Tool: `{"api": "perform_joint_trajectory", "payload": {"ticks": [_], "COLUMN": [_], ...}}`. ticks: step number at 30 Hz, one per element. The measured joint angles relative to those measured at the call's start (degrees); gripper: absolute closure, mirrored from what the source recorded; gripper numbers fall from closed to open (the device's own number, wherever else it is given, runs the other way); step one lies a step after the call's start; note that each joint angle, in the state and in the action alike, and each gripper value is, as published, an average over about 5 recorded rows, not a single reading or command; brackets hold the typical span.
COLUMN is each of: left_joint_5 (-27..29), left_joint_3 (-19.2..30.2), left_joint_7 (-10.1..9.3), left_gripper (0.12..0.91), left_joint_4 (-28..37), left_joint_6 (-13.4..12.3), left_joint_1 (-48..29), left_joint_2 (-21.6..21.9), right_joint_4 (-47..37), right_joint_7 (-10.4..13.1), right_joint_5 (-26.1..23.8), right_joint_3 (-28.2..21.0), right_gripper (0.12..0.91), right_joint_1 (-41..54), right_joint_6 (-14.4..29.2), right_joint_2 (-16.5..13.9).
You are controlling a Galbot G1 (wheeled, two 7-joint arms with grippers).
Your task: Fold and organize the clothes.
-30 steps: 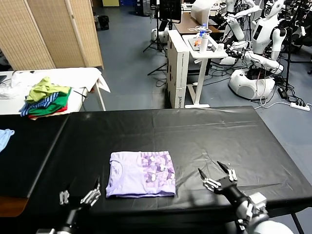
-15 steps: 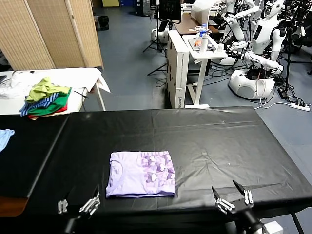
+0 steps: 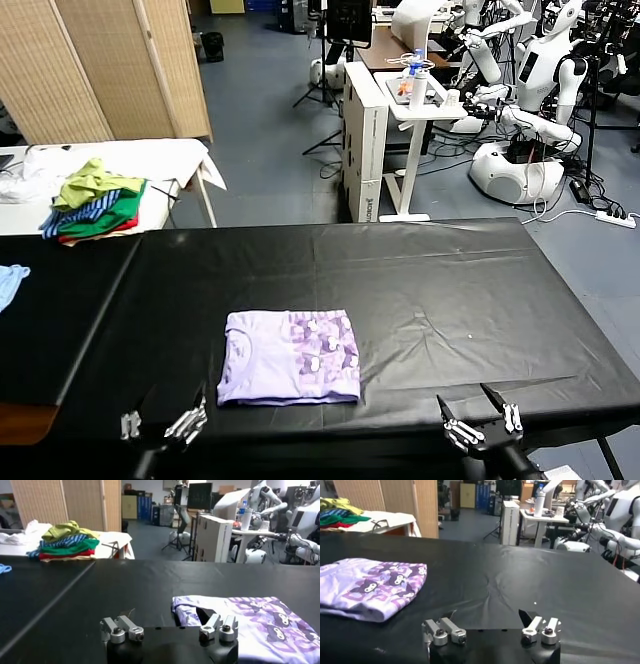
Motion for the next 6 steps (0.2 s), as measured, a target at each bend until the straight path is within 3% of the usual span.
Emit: {"api": "perform_joint_trajectory", "payload": {"ticks": [6], "left_joint_5": [-0.06], "left_joint_3": [0.0], "left_joint_7": [0.08], "left_gripper": [0.123], "left_joint_4": [0.06], "left_joint_6": [0.09], "left_joint_1": [-0.03], "left_joint_2": [-0.02], "right_joint_4": [0.01], "right_joint_7": [-0.02], "right_joint_5": [0.02], "right_joint_3": [0.02], "right_gripper": [0.118], "right_joint_1": [-0.09], "right_joint_6": [-0.02], "right_joint_2": [0.02]}}
